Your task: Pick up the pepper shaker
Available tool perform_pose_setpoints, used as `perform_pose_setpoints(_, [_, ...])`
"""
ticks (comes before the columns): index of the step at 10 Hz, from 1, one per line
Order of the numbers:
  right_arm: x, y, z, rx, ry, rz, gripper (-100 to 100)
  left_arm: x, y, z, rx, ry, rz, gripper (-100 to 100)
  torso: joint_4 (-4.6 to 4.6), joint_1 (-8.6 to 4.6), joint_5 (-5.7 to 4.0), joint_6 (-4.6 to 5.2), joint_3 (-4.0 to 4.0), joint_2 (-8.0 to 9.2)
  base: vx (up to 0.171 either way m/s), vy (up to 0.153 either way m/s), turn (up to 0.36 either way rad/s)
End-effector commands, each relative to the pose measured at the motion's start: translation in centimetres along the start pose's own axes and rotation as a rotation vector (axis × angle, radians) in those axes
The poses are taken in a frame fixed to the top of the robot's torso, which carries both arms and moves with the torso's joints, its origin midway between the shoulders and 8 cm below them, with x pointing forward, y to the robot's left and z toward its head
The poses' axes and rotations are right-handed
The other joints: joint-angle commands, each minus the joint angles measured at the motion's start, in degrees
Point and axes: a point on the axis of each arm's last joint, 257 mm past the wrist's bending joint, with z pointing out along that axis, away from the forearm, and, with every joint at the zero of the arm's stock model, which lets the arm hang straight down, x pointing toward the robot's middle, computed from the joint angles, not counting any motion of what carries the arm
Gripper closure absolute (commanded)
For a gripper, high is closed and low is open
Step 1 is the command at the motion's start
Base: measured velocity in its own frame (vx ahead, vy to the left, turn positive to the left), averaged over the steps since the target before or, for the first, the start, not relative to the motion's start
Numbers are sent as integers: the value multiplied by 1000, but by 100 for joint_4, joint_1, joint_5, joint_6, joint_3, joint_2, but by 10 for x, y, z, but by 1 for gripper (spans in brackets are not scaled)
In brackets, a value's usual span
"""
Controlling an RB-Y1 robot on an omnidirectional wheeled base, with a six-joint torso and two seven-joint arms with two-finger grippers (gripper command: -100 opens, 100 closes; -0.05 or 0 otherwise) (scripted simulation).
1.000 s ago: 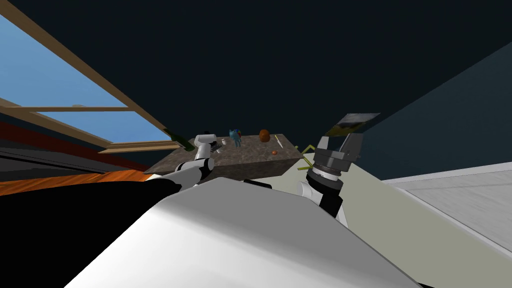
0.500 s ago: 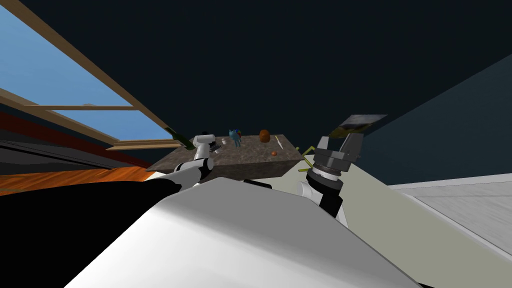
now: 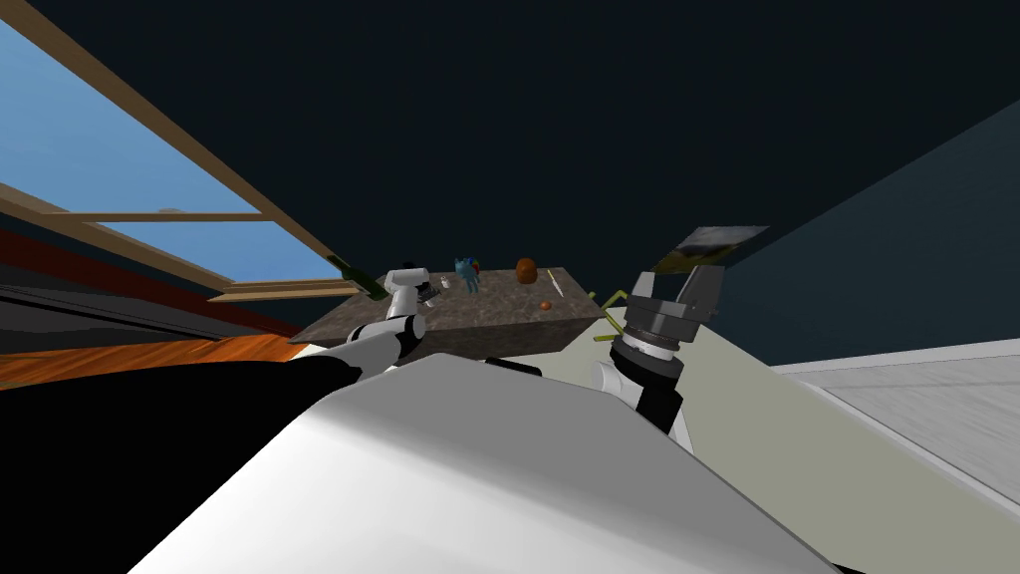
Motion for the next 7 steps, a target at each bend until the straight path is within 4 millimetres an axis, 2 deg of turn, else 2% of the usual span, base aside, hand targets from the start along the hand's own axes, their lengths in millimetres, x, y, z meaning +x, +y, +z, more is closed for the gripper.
perform_pose_setpoints(1, [0, 0, 0, 0, 0, 0, 0, 0, 0, 0, 0, 0, 0, -100, 0, 0, 0, 0, 0, 0, 0, 0, 0])
perform_pose_setpoints(2, [0, 0, 0, 0, 0, 0, 0, 0, 0, 0, 0, 0, 0, 100, 0, 0, 0, 0, 0, 0, 0, 0, 0])
perform_pose_setpoints(6, [0, 0, 0, 0, 0, 0, 0, 0, 0, 0, 0, 0, 0, 100, -1, -1, 0, -2, -2, -3, 0, 0, -4])
perform_pose_setpoints(7, [0, 0, 0, 0, 0, 0, 0, 0, 0, 0, 0, 0, 0, 0, -1, -1, 0, -1, -2, -3, 0, 0, 0])
